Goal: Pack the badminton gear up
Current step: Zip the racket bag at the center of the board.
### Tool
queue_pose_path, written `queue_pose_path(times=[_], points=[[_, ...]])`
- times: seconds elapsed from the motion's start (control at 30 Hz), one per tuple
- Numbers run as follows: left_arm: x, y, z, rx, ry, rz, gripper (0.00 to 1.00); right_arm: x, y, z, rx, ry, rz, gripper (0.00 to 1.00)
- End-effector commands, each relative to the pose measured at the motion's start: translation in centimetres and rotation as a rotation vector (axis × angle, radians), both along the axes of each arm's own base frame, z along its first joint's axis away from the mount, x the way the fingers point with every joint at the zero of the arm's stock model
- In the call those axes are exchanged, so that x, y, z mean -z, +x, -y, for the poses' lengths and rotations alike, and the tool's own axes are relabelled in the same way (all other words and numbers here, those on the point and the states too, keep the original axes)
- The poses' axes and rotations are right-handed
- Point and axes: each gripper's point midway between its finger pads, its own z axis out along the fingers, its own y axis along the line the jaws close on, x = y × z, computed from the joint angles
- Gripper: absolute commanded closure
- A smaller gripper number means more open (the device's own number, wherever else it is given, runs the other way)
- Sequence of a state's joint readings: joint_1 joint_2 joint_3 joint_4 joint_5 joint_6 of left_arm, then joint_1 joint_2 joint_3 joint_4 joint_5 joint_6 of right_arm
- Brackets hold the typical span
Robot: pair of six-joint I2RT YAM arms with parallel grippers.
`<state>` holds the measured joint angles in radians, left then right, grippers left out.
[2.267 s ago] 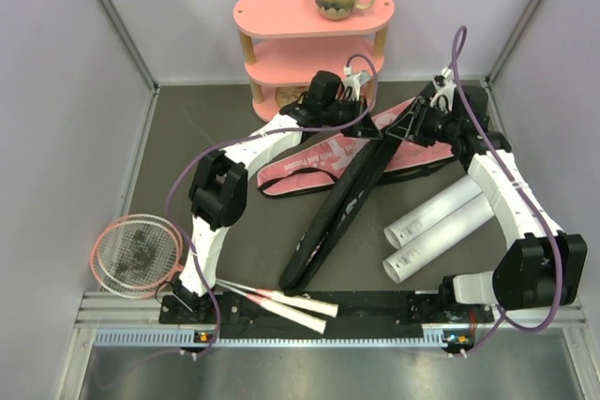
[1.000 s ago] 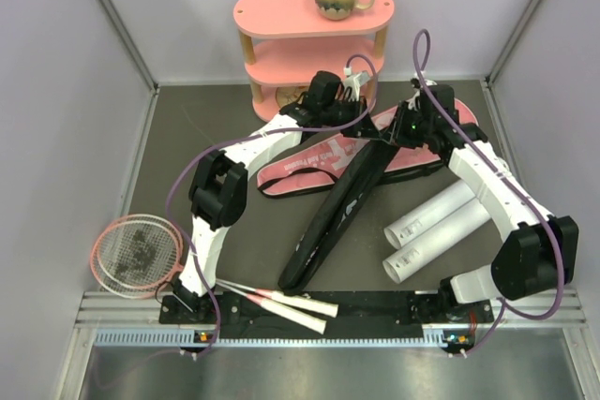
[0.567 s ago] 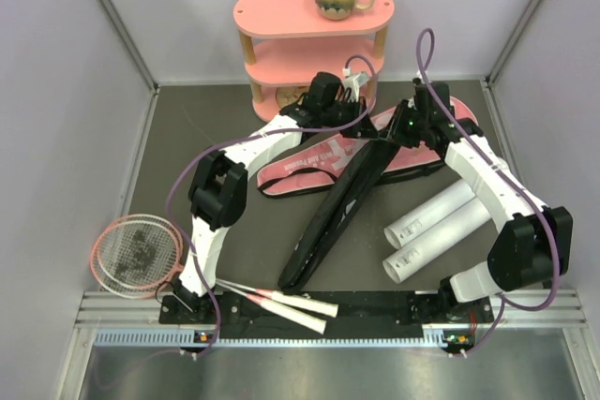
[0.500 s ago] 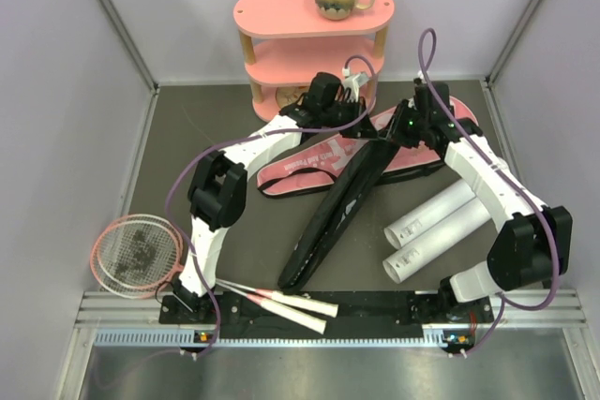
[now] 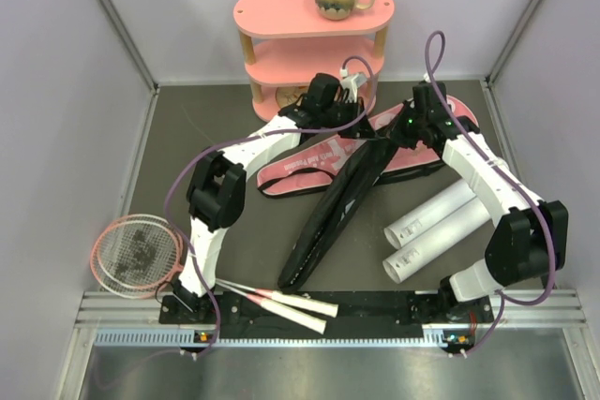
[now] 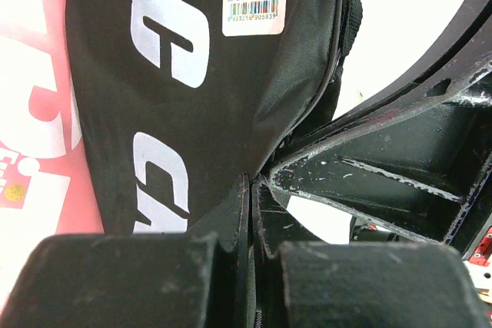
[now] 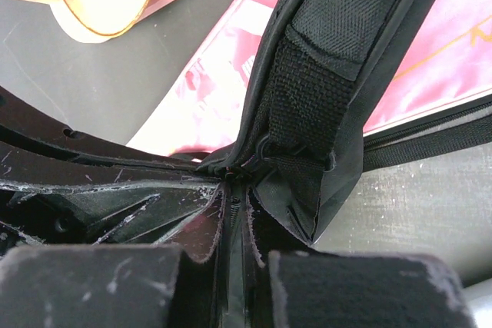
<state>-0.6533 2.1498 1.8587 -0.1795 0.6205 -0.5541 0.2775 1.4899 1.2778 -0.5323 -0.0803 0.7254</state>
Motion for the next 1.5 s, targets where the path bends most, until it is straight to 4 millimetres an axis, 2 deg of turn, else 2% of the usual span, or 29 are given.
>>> queue_pose_path(times=[0.0,0.1,0.23,0.3,0.43,0.53,0.57,0.6,0.7,0.8,1.07,1.17,1.47], points=[[-8.3,-2.6,0.7,0.079,-0.144,0.137,1.0,-0.4,0.4,-0.2,-0.004,-0.012,0.03,1.0],[-8.0,-2.1,0.3,0.062,-0.137,0.127,1.0,-0.1,-0.3,0.8,-0.059,-0.069,0.049,1.0],[-7.7,-1.3,-0.2,0.037,-0.127,0.132,1.0,-1.1,-1.6,1.0,-0.189,-0.127,0.115,1.0],[-7.4,-1.1,-0.3,0.045,-0.125,0.119,1.0,-1.0,-2.1,1.6,-0.237,-0.189,0.128,1.0],[-7.3,-1.4,-0.3,0.06,-0.124,0.119,1.0,-1.3,-2.2,3.2,-0.245,-0.247,0.153,1.0],[-7.5,-1.6,-0.4,0.066,-0.126,0.116,1.0,-2.1,-2.4,3.2,-0.223,-0.179,0.161,1.0],[-7.6,-1.7,-0.4,0.065,-0.126,0.115,1.0,-2.6,-2.3,3.3,-0.204,-0.143,0.168,0.98],[-7.8,-1.7,-0.5,0.065,-0.13,0.118,1.0,-3.0,-2.5,2.8,-0.179,-0.086,0.162,0.83],[-7.9,-1.7,-0.4,0.065,-0.135,0.116,1.0,-4.0,-2.8,1.4,-0.199,0.012,0.188,0.72],[-7.8,-1.9,-0.4,0.069,-0.136,0.108,1.0,-4.3,-2.8,1.1,-0.233,-0.018,0.243,0.61],[-8.1,-2.3,-0.2,0.078,-0.143,0.109,1.0,-3.8,-1.7,0.9,-0.276,-0.067,0.263,0.62],[-8.1,-2.3,-0.1,0.081,-0.143,0.113,1.0,-3.9,-1.3,0.8,-0.274,-0.07,0.263,0.72],[-8.1,-2.6,0.2,0.087,-0.145,0.11,1.0,-3.8,-0.6,-0.2,-0.286,-0.071,0.261,0.66]])
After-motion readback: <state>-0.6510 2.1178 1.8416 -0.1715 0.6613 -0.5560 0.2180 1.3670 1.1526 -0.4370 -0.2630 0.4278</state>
